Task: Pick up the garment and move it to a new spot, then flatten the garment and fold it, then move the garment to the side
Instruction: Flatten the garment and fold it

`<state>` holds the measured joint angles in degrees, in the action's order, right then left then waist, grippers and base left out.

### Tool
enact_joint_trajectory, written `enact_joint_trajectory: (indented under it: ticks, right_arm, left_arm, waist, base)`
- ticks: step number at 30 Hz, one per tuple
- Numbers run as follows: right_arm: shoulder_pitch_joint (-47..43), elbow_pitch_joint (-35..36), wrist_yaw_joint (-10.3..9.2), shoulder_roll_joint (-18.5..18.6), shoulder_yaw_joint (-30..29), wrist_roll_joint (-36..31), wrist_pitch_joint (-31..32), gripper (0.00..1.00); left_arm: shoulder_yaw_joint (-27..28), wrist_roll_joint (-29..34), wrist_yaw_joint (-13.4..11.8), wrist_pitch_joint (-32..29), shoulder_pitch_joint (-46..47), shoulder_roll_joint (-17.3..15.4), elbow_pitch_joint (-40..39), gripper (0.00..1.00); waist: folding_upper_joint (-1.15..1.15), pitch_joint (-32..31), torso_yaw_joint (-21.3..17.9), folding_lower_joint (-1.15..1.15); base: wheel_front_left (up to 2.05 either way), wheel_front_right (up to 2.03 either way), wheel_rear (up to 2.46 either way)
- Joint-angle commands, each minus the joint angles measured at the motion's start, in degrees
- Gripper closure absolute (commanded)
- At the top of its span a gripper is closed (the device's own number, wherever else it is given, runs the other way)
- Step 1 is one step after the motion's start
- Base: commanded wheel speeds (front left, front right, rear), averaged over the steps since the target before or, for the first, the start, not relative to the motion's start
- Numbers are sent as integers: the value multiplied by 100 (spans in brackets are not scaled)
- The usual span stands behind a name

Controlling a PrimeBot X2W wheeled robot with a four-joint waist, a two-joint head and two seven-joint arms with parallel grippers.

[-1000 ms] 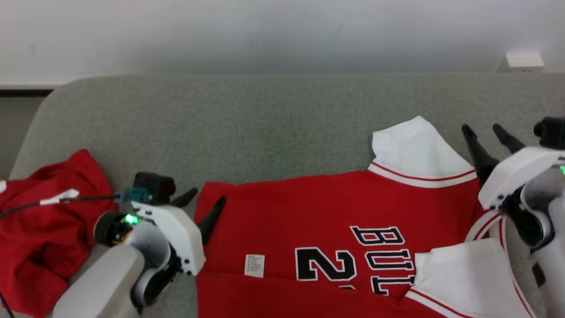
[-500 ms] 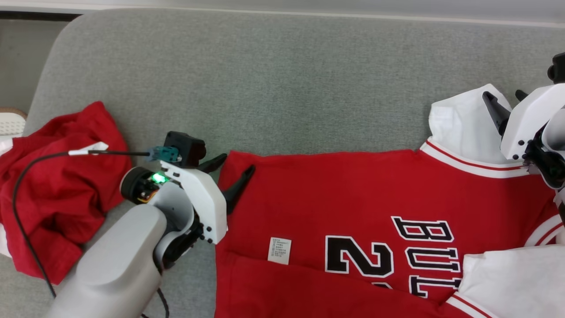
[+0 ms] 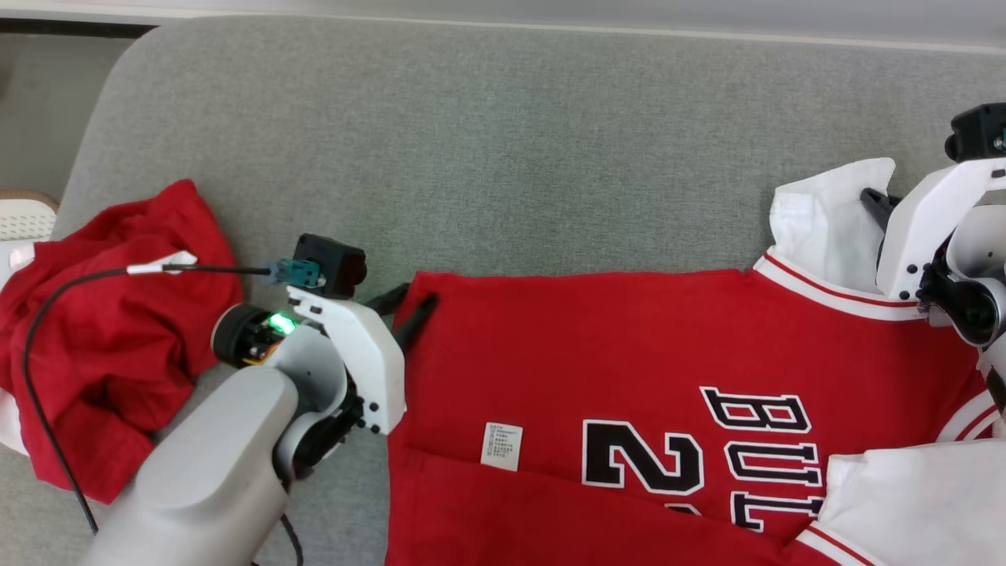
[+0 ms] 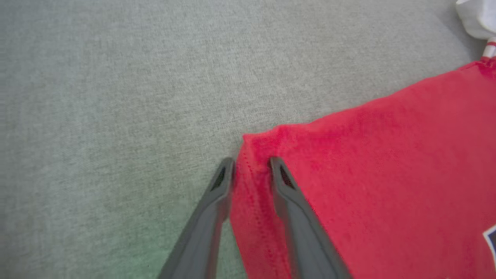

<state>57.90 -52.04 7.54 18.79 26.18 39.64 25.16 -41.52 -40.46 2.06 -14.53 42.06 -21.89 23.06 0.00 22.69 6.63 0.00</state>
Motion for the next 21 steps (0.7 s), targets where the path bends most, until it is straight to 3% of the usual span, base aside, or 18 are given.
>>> enact_joint_trajectory:
  ticks: [1, 13, 21]
  right_arm:
    - [-101, 37, -11, 77, 64, 93, -228, 100]
    - [-149, -57, -11, 237, 373, 519, -1752, 100]
    - [-511, 291, -11, 402, 745, 993, -1946, 100]
  left_arm:
    - [-9, -24, 18, 17, -91, -40, 61, 100]
    - [73, -55, 86, 180, -12, -223, 373, 100]
    - [-46, -379, 394, -363, 196, -394, 665, 100]
  waist:
    - [0, -39, -36, 0]
    - [0, -490, -234, 0]
    - [0, -998, -435, 0]
  base:
    - [0, 0, 0]
    - [0, 0, 0]
    - [0, 0, 0]
